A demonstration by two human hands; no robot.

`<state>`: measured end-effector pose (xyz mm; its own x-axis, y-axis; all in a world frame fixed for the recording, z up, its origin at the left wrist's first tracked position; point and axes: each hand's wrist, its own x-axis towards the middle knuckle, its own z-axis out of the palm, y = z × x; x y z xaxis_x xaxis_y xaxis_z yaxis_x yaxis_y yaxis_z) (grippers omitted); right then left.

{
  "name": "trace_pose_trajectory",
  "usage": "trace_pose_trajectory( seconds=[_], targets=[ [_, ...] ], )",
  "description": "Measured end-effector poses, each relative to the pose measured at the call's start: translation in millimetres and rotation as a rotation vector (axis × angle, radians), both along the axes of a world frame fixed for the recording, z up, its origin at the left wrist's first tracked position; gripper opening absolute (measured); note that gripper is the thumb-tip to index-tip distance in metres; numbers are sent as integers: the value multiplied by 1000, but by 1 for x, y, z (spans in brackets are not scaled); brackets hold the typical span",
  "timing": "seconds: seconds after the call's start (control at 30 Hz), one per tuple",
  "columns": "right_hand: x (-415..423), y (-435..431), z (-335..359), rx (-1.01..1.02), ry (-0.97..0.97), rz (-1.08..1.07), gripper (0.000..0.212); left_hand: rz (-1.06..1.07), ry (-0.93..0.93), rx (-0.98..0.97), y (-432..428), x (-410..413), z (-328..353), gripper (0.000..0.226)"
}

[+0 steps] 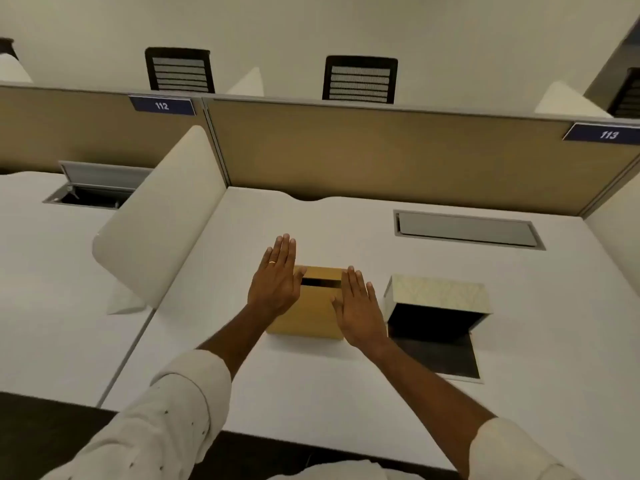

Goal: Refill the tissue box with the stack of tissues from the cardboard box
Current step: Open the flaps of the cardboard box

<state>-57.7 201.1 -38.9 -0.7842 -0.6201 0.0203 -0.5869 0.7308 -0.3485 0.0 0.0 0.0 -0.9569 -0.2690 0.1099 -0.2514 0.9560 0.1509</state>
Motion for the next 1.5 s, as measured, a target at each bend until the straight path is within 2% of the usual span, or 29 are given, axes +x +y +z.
trace_pose_trajectory(
  seconds=[0.17,0.33,0.53,0.63,0.73,0.8,0.87,1.0,1.1,1.27,1.37,1.5],
  targets=[
    [15,1,-17,29,-78,-53,66,78,-81,-4,-4,22,-21,69],
    [20,-2,-22,-49,-139,-69,67,136,-152,68,2,36,-30,78],
    [20,3,-22,-128,-167,-14,67,116,-170,135,9,49,-25,76],
    [20,10,-17,-179,-175,18,64,138,-95,139,11,51,-15,63],
    [21,19,-11,-246,-160,41,58,92,40,71,12,57,-10,37],
    [23,28,-9,-302,-111,88,48,31,136,-22,12,68,-12,20],
    [23,39,-9,-334,-20,179,36,21,201,-59,13,81,-16,14],
    [25,60,-17,-313,24,293,38,-5,237,-26,21,109,-31,14],
    [30,73,-28,-259,18,401,36,-83,165,-39,22,132,-46,19],
    [29,86,-56,28,69,633,41,-175,22,-61,29,151,-74,28],
    [26,81,-57,77,141,650,40,-153,-4,-78,31,149,-83,30],
    [10,54,-37,65,214,593,43,-197,-36,-106,17,131,-70,21]
  ],
)
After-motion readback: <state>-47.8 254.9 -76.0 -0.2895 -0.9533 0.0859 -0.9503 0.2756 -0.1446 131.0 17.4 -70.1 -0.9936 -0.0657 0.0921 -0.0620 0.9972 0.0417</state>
